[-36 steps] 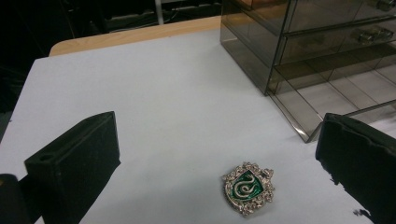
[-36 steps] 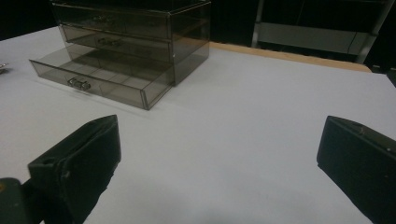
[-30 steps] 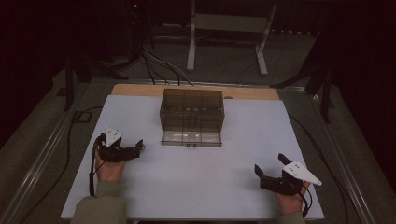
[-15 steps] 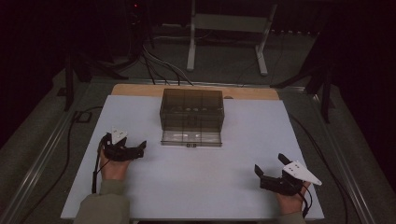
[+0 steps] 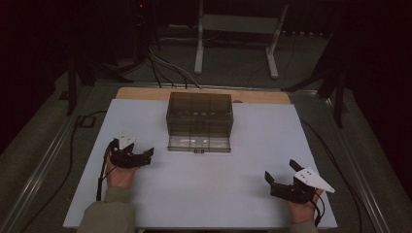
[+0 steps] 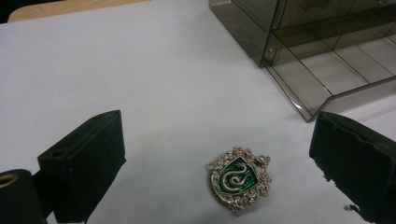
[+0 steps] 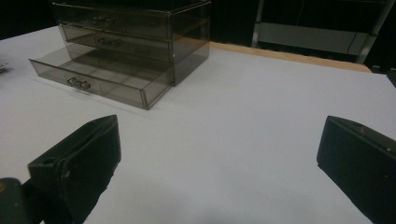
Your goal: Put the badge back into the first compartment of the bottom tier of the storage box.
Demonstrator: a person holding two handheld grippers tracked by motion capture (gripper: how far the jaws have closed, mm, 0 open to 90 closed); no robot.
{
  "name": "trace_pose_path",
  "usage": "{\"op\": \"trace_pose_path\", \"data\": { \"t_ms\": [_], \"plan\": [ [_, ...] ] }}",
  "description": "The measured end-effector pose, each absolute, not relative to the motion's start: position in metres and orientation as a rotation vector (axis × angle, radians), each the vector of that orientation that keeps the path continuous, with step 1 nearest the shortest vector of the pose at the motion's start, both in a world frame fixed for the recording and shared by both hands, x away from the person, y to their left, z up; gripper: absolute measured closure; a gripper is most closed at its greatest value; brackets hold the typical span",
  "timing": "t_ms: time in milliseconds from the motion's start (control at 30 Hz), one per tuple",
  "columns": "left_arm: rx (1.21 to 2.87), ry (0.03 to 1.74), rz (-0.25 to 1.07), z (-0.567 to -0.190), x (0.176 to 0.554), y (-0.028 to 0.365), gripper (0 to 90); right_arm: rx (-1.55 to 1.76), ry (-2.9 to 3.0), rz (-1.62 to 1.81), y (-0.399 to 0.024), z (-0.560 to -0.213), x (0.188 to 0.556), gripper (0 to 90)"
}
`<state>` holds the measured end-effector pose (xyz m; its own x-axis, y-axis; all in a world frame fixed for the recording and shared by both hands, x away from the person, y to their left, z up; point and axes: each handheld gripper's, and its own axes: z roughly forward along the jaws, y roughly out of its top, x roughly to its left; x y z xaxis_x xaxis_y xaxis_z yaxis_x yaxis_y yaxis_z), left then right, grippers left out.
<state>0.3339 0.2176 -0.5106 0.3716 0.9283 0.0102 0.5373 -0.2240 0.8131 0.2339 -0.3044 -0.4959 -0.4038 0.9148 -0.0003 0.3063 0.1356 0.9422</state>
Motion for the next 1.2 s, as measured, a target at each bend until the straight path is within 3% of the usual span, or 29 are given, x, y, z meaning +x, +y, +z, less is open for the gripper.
{"op": "trace_pose_path", "data": {
  "t_ms": [400,433,567,667,767,800,1133,1200],
  "plan": [
    [1.919,1.264,0.607,-0.514,0.335,0.215,9.9,1.175,1.804,1.274,-0.304,-0.496,0.234,0.0],
    [1.931,1.258,0.587,-0.515,0.335,0.214,14.8,1.173,1.805,1.273,-0.304,-0.496,0.234,0.0],
    [1.959,1.254,0.597,-0.516,0.335,0.212,17.2,1.173,1.806,1.273,-0.304,-0.496,0.234,0.0],
    [1.986,1.267,0.614,-0.519,0.335,0.208,24.9,1.174,1.805,1.274,-0.304,-0.496,0.234,0.0],
    [2.023,1.273,0.622,-0.521,0.335,0.205,24.9,1.174,1.805,1.273,-0.304,-0.496,0.234,0.0],
    [2.034,1.269,0.621,-0.522,0.335,0.204,34.9,1.173,1.807,1.273,-0.304,-0.496,0.234,0.0],
    [2.081,1.255,0.609,-0.525,0.335,0.202,50.6,1.173,1.806,1.275,-0.304,-0.496,0.234,0.0],
    [2.073,1.266,0.602,-0.524,0.335,0.204,57.6,1.173,1.809,1.273,-0.304,-0.496,0.234,0.0]
  ]
}}
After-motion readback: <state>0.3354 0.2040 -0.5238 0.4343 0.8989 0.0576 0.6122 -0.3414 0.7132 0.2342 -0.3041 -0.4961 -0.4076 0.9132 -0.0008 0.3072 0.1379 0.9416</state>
